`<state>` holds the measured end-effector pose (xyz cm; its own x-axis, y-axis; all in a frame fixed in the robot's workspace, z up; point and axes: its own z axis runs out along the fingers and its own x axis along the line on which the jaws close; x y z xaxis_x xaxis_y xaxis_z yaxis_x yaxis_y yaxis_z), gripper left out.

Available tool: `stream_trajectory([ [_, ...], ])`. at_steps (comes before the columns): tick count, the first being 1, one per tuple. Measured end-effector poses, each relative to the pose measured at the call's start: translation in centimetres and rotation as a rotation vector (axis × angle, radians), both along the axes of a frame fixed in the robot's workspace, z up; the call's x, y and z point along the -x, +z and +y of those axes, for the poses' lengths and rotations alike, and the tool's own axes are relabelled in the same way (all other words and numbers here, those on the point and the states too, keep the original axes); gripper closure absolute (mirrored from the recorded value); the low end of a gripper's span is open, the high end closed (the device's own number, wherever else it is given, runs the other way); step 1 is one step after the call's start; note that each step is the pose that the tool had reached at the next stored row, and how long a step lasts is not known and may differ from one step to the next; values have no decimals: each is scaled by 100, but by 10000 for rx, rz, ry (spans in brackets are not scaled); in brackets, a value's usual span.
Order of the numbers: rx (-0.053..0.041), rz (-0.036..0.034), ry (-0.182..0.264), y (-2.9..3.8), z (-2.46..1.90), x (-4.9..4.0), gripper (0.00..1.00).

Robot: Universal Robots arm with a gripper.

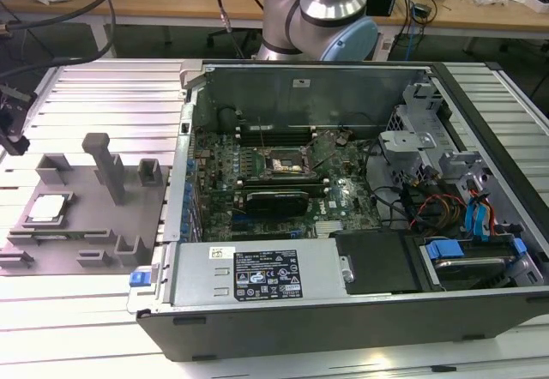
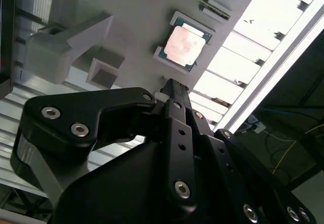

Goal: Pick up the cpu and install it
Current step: 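Pick up the cpu and move it towards the insertion slot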

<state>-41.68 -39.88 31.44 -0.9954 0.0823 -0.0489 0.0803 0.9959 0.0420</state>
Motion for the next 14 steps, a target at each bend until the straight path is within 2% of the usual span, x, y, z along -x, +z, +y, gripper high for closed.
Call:
stream_trajectory([
  [9,1,1,0,-65,0,131,89],
  [11,-1,-1,0,-108,-1,167,89],
  [14,0,6,0,-178,-5,176,89],
])
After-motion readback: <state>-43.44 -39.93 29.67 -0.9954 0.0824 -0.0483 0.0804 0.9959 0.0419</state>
